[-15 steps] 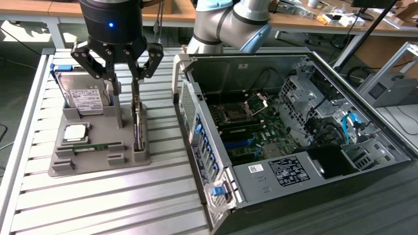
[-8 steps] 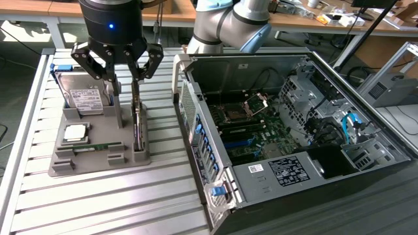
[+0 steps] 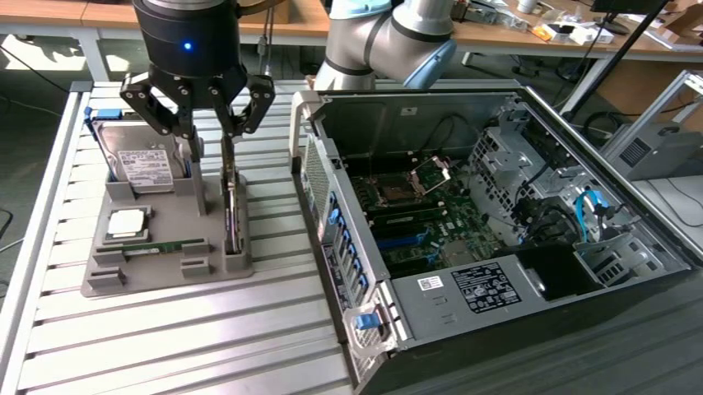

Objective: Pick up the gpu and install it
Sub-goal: 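Pick up the gpu and move the gpu toward the slot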

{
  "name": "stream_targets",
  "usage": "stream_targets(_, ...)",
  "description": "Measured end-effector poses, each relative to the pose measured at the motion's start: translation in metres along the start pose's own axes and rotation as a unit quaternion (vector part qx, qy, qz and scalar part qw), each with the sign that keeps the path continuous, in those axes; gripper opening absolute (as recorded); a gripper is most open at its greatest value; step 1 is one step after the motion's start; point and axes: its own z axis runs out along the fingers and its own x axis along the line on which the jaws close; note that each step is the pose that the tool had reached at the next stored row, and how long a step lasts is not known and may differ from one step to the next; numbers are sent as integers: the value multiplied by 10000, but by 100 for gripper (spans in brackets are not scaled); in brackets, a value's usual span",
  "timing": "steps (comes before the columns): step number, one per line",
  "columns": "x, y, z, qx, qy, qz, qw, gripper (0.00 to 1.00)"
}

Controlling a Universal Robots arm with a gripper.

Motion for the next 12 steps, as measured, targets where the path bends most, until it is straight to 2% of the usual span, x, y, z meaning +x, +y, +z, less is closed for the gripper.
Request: stream_targets(12, 1, -1, 31, 0, 0, 0, 10000, 42)
